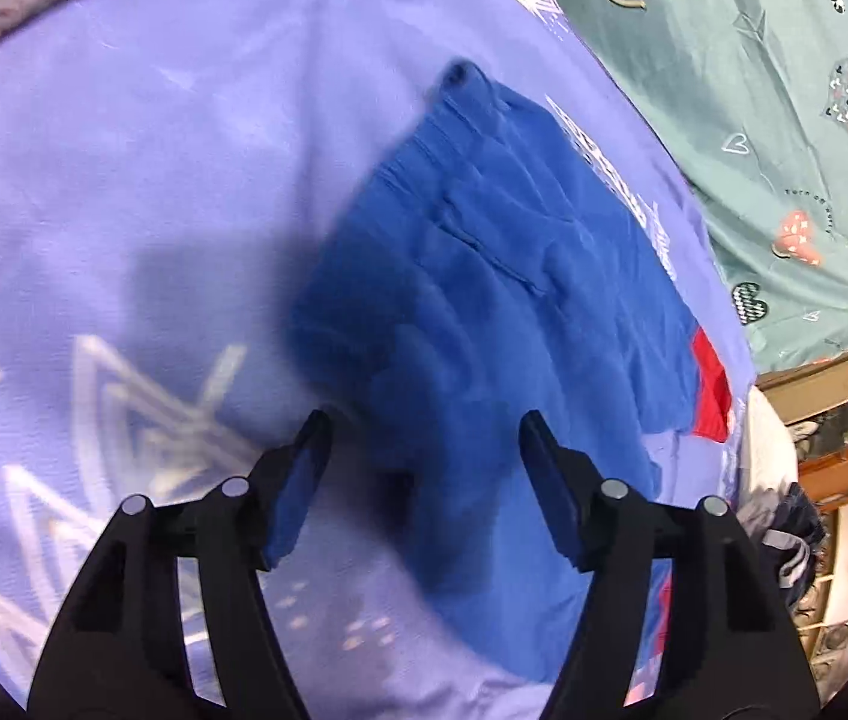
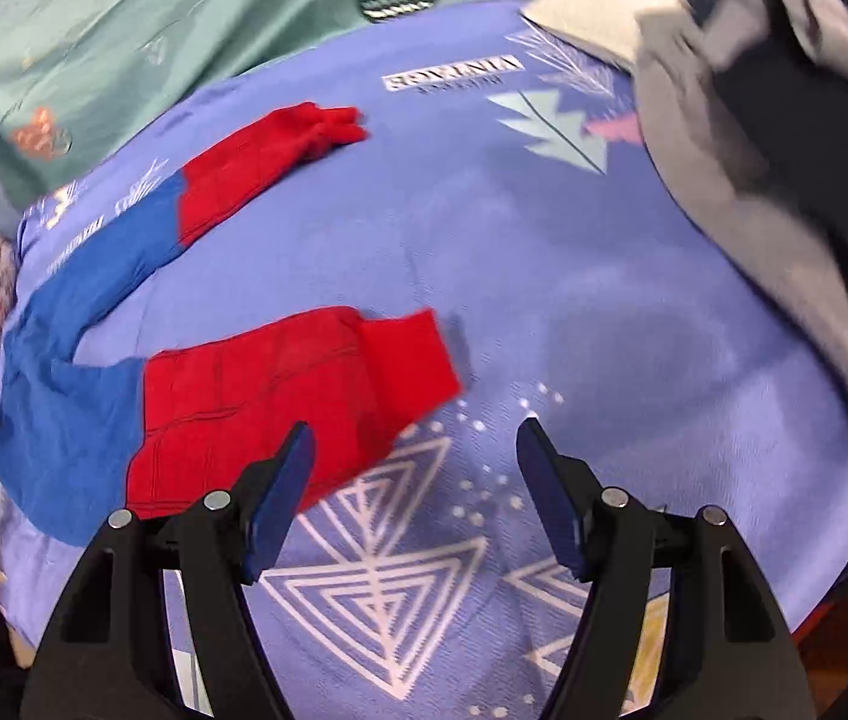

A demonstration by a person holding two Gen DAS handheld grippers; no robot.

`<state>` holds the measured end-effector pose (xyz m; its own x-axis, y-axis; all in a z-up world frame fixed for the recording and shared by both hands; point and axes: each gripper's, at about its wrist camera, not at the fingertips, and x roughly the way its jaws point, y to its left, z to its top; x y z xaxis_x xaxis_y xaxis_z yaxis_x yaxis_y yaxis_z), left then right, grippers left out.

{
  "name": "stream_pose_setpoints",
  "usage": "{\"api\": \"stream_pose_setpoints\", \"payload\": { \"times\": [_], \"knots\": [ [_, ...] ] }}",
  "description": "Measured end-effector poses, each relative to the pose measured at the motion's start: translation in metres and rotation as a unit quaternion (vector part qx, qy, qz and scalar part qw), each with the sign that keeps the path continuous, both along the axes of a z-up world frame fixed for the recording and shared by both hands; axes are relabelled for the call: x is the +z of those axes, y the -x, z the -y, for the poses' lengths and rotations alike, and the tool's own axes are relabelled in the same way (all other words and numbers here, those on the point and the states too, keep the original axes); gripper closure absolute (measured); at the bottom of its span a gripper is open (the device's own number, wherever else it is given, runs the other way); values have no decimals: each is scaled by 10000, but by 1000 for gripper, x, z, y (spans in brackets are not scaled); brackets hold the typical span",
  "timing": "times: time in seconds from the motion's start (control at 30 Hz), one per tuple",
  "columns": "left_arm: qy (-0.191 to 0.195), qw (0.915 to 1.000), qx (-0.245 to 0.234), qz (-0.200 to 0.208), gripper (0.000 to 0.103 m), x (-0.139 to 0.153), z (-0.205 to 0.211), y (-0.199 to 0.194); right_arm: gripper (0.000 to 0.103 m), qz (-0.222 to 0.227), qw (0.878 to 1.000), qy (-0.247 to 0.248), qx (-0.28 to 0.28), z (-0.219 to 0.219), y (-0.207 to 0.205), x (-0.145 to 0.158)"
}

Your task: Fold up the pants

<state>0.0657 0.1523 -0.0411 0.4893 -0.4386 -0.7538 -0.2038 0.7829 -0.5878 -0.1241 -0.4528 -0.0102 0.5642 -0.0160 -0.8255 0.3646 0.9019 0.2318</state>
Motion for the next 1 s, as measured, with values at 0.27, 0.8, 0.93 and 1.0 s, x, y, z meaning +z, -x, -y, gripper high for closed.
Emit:
{"api": "stream_pose_setpoints", "payload": {
  "times": [0.27, 0.8, 0.93, 1.0],
  "knots": [
    [-106, 9998, -28, 180, 82, 0, 28, -15, 33, 45, 9969, -778, 122, 3, -16, -26],
    [-420, 9952, -201, 866, 91, 76, 15, 59, 68, 793, 9947, 612, 241, -14, 13, 86],
    [-511, 9984, -218, 130, 75, 34, 2, 62, 46, 16, 9972, 654, -354, 21, -4, 41],
    [-404, 9989, -200, -93, 59, 22, -8, 70, 46, -53, 9980, 371, -519, 34, 1, 26]
  ]
}}
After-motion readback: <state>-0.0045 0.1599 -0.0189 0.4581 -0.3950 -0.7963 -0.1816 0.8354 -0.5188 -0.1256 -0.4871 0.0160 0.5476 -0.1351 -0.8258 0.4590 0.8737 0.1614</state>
